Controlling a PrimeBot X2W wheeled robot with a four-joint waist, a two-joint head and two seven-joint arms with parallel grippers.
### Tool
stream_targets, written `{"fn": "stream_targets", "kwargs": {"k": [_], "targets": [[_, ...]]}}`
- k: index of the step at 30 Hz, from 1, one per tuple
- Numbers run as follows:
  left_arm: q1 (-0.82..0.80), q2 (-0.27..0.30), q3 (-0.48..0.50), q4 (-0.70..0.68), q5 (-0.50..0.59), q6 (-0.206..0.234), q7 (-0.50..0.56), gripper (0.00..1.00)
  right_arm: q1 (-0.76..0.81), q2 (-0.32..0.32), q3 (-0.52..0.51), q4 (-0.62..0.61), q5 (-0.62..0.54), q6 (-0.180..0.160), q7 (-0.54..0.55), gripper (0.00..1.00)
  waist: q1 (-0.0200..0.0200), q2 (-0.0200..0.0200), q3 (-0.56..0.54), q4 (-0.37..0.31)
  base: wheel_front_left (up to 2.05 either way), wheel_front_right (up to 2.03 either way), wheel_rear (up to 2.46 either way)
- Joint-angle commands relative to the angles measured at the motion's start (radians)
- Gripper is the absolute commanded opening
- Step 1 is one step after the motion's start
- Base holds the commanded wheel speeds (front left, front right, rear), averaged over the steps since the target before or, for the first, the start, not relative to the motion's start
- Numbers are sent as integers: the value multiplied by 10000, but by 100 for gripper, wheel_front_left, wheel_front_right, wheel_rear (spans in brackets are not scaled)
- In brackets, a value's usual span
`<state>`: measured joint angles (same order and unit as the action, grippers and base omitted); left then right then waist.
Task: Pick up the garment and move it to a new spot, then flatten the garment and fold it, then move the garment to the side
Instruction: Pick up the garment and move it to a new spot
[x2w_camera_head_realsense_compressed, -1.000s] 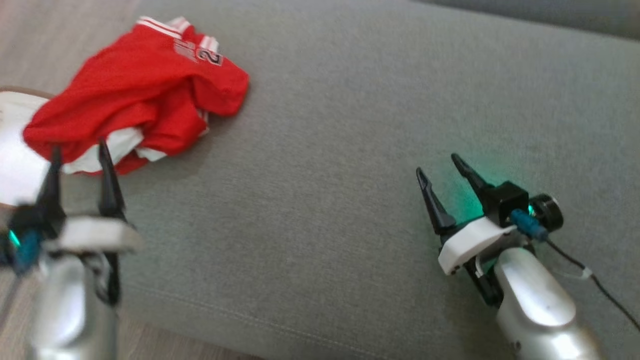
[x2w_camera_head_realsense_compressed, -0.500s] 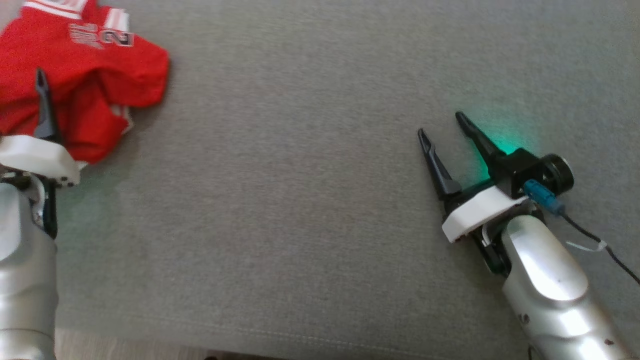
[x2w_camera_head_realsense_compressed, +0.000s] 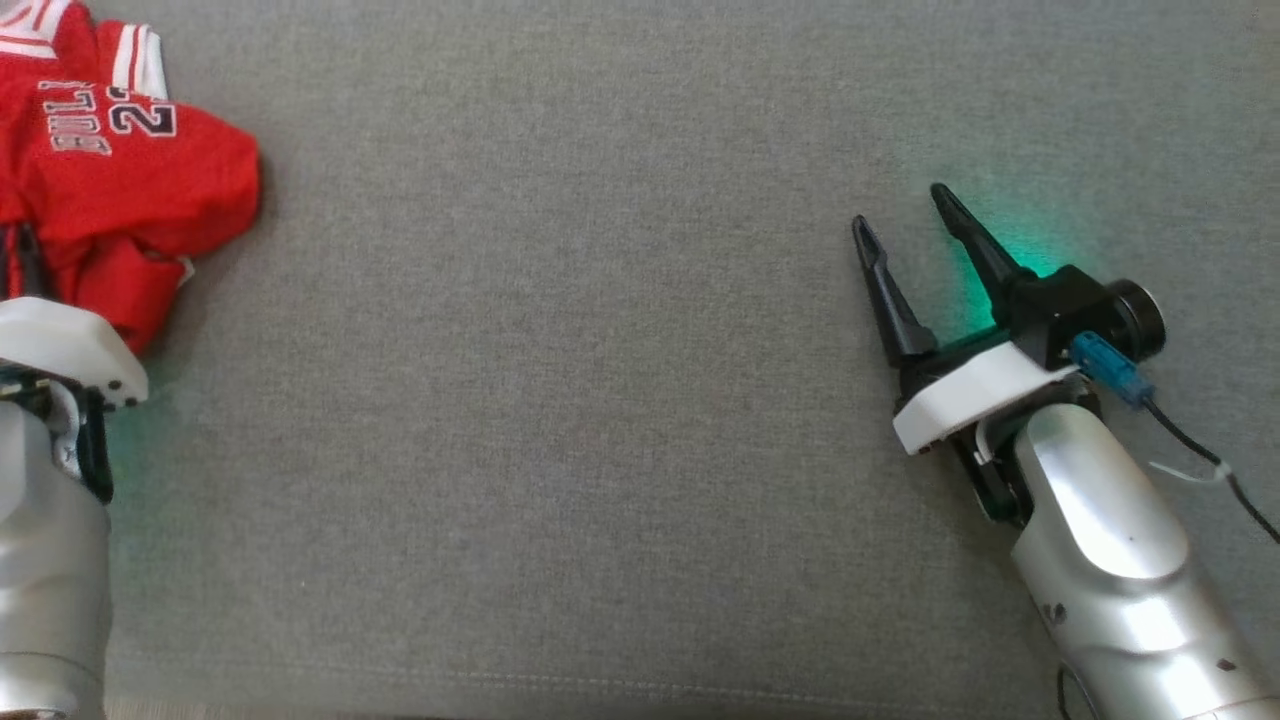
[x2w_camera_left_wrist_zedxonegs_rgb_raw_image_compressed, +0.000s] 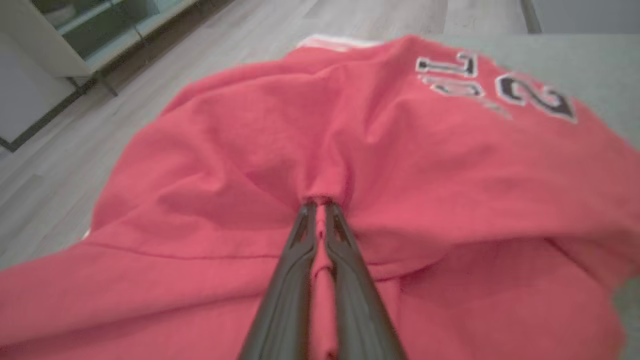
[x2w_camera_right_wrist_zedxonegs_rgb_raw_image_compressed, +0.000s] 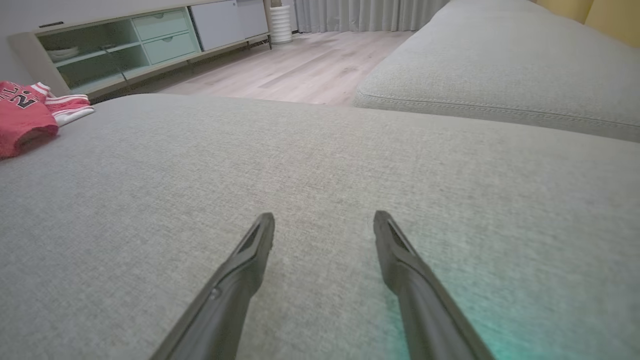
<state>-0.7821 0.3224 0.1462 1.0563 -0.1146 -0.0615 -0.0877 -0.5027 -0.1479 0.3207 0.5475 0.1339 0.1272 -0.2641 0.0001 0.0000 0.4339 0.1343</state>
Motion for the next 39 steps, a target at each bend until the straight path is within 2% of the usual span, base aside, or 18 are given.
{"fn": "stream_targets", "kwargs": {"k": [1,6,11,16,25,26,31,38,39], "targets": [[-376,666,113,-315,43,30,-388,0,416,5,54,143,68,35,24,100,-1,0,-178,-54,0,0,0],[-1010,629,-156,-1026,-39,-346,-1394,0,666,239,-107,174,136,35,24,100,-1,0,-774,-244,0,0,0],[-1532,467,-860,-1962,-1,-611,-1646,0,986,498,-155,227,201,35,24,100,-1,0,-1452,-709,0,0,0],[-1722,-64,-1706,-3111,-243,-681,-1716,0,1205,740,-133,256,288,35,24,100,-1,0,-1987,-1525,0,0,0],[-1073,-1333,-3504,-4557,-1389,-690,-1730,0,1451,960,280,136,611,35,24,100,-1,0,-2530,-3334,0,0,0],[-869,-1692,-3888,-4746,-1655,-690,-1731,0,1511,969,475,79,775,35,24,100,-1,0,-2563,-3645,0,0,0],[-348,-2265,-4452,-4908,-2171,-691,-1737,0,1608,974,969,-41,1225,35,24,100,-1,0,-2581,-4253,0,0,0],[743,-2499,-5142,-4606,-2370,-678,-1738,0,1670,975,1242,-56,1488,35,24,100,-1,0,-2630,-4578,0,0,0],[962,-2513,-5131,-4537,-2336,-626,-1739,17,1682,975,1253,-56,1510,35,24,100,-1,0,-2642,-4583,0,0,0]]}}
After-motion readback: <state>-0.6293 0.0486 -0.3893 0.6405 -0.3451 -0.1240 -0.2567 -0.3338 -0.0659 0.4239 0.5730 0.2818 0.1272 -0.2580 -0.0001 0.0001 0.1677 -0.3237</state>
